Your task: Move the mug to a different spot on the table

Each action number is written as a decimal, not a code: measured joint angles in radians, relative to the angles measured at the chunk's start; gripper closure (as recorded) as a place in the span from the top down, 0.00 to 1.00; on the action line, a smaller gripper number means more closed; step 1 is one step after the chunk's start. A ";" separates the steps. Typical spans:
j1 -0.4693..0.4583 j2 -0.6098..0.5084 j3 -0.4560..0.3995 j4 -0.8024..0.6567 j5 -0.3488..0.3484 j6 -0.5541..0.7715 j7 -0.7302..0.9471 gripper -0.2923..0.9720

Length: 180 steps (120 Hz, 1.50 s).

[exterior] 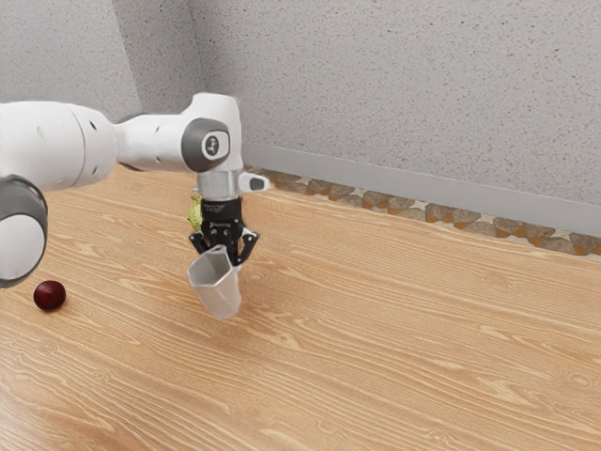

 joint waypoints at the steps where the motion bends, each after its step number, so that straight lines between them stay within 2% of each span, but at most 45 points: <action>1: 0.005 0.002 0.000 0.001 -0.001 -0.001 -0.002 0.17; 19: 0.056 0.050 0.000 0.014 -0.024 -0.013 -0.026 0.16; 46: 0.074 0.143 0.001 0.053 -0.032 -0.021 -0.052 0.15; 88: 0.088 0.200 0.001 0.071 -0.034 -0.024 -0.078 0.16; 97: 0.088 0.204 0.001 0.071 -0.038 -0.024 -0.081 0.21; 121: 0.088 0.207 0.003 0.070 -0.051 -0.024 -0.085 0.46; 144: 0.089 0.174 0.002 0.071 -0.055 -0.024 -0.087 0.64; 168: 0.093 0.032 -0.019 0.060 -0.058 -0.024 -0.075 0.72; 180: 0.083 -0.115 -0.026 -0.026 -0.052 -0.026 -0.023 0.74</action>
